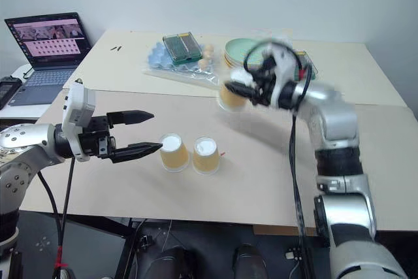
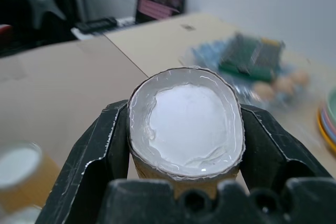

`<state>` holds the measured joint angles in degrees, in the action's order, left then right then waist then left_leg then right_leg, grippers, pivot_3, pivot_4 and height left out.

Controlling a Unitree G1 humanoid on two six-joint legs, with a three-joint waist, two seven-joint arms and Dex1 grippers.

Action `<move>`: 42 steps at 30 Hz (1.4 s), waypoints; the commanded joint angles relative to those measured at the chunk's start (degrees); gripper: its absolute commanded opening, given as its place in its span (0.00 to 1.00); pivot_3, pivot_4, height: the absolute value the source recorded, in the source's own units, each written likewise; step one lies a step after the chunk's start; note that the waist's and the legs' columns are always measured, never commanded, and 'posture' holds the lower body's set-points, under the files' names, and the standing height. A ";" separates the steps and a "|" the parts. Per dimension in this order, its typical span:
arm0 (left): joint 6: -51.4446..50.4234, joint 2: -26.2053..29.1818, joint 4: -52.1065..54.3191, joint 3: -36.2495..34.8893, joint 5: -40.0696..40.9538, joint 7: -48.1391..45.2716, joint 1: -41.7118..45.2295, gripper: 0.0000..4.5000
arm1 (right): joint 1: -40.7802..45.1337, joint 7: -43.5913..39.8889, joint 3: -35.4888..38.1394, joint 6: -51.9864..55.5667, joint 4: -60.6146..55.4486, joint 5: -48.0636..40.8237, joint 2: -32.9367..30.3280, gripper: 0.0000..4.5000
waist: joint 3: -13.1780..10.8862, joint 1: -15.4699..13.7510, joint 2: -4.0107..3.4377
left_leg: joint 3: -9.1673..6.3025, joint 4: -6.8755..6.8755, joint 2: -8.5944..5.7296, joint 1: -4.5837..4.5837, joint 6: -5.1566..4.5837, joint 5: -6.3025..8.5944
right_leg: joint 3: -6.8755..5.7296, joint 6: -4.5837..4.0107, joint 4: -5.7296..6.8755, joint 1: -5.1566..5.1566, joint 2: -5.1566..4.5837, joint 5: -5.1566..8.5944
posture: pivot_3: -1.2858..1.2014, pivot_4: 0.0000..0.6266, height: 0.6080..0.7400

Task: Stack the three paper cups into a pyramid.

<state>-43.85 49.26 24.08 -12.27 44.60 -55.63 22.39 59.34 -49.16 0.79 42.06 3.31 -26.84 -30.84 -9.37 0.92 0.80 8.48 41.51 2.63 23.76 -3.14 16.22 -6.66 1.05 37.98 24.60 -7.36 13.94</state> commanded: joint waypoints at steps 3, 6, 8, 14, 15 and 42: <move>1.67 0.60 1.19 0.17 -0.59 -0.27 0.73 1.00 | 2.16 -5.34 -3.94 8.28 -9.04 -5.68 -1.19 0.57 | 0.01 -0.41 0.02 | -0.07 -0.04 -0.06 0.04 -0.02 0.01 | -0.15 0.00 -0.11 -0.14 -0.05 0.00 | 0.52 0.24 0.75; 1.78 0.53 1.07 0.31 -0.69 -0.49 0.77 1.00 | 1.33 -7.21 -7.17 8.73 -11.38 -4.95 -2.09 0.57 | 0.01 -0.41 0.02 | -0.09 -0.03 -0.10 0.07 -0.03 0.02 | -0.16 0.00 -0.10 -0.12 -0.08 0.00 | 0.52 0.24 0.75; 1.83 0.51 0.98 0.49 -0.70 -0.53 0.86 1.00 | 0.56 -8.08 -9.13 8.19 -11.88 -4.06 -2.65 0.57 | 0.01 -0.38 0.02 | -0.10 -0.04 -0.09 0.07 -0.03 0.01 | -0.18 0.00 -0.10 -0.11 -0.08 0.00 | 0.52 0.24 0.75; 1.75 0.83 1.02 0.34 -0.69 -0.62 0.80 1.00 | -2.15 -9.14 -11.77 7.52 -12.13 -3.20 -2.65 0.57 | 0.01 -0.23 0.02 | -0.10 -0.03 -0.09 0.06 -0.03 0.01 | -0.18 0.00 -0.08 -0.11 -0.07 0.00 | 0.52 0.24 0.75; 1.71 0.87 1.03 0.33 -0.71 -0.59 0.84 1.00 | -2.59 -9.17 -12.02 7.39 -12.10 -3.07 -2.57 0.57 | 0.01 -0.22 0.02 | -0.09 -0.04 -0.09 0.07 -0.03 0.01 | -0.17 0.00 -0.08 -0.10 -0.07 0.00 | 0.52 0.24 0.75; 0.81 -0.19 0.68 -2.24 -0.04 3.23 -0.92 1.00 | 2.49 -3.13 7.98 15.63 -8.77 -18.12 1.76 1.00 | 0.00 -0.35 0.04 | -0.11 -0.04 -0.09 0.09 -0.02 0.01 | -0.20 0.00 -0.09 -0.09 -0.07 0.00 | 0.52 0.24 0.75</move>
<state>-43.65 49.79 24.07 -11.68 44.14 -54.51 22.20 59.34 -55.38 0.26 54.90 -6.72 -39.22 -28.86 -9.37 0.57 0.84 8.35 41.47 2.54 23.84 -3.16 16.23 -6.87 1.05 37.89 24.48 -7.43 13.93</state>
